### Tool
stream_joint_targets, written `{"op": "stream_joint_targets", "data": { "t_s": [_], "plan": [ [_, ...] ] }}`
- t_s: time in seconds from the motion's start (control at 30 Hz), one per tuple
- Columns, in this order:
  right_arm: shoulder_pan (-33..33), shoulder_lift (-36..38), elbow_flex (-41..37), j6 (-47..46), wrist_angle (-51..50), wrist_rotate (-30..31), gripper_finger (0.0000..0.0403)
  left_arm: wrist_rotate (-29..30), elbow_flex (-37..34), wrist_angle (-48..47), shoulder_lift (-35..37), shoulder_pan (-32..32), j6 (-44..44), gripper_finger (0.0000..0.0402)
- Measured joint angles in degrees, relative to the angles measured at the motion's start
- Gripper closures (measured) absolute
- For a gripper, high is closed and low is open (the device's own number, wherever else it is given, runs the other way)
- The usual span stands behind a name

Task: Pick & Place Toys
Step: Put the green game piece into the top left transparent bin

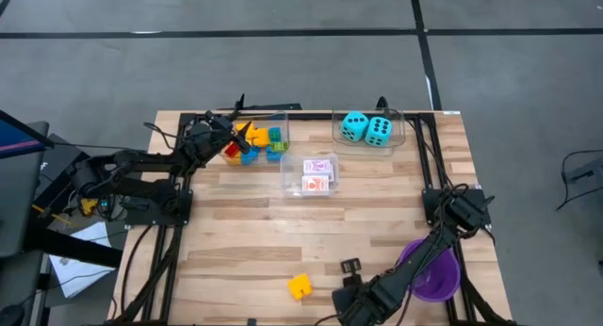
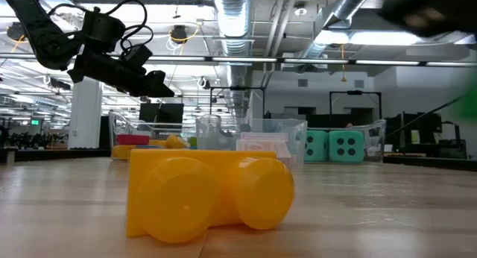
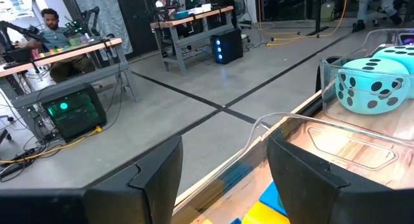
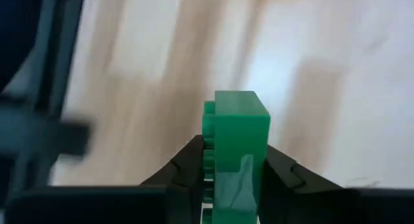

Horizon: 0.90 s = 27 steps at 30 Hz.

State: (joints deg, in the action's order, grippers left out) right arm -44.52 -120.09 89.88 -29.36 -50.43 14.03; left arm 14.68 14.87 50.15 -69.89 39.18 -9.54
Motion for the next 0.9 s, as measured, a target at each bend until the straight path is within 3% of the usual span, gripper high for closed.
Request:
{"op": "stream_joint_targets", "data": {
  "t_s": [0.2,0.37,0.47,0.6,0.77,0.9],
  "plan": [
    [1.88,0.04,3.38,5.30,-2.55,18.65,0.0316,-3.94,0.00,0.83,0.00,-0.47,-0.22,0.0183],
    [5.37,0.11,3.66,7.36,-7.17,31.74,0.0316,-12.78,-0.02,3.57,0.00,-2.13,-2.61,0.0183],
    [7.96,0.13,3.66,7.34,-9.11,36.16,0.0316,-20.36,-0.02,5.38,0.00,-4.40,-5.85,0.0183],
    [10.63,1.17,3.66,6.89,-10.48,42.41,0.0316,-25.66,-0.02,6.85,0.00,-9.40,-12.55,0.0183],
    [12.40,6.16,2.41,1.67,-12.23,49.91,0.0316,-27.02,-0.02,7.04,0.00,-17.52,-23.49,0.0183],
    [12.90,12.34,-0.98,0.00,-9.59,52.12,0.0316,-26.00,0.46,8.61,0.00,-24.01,-27.93,0.0183]
  ]
}}
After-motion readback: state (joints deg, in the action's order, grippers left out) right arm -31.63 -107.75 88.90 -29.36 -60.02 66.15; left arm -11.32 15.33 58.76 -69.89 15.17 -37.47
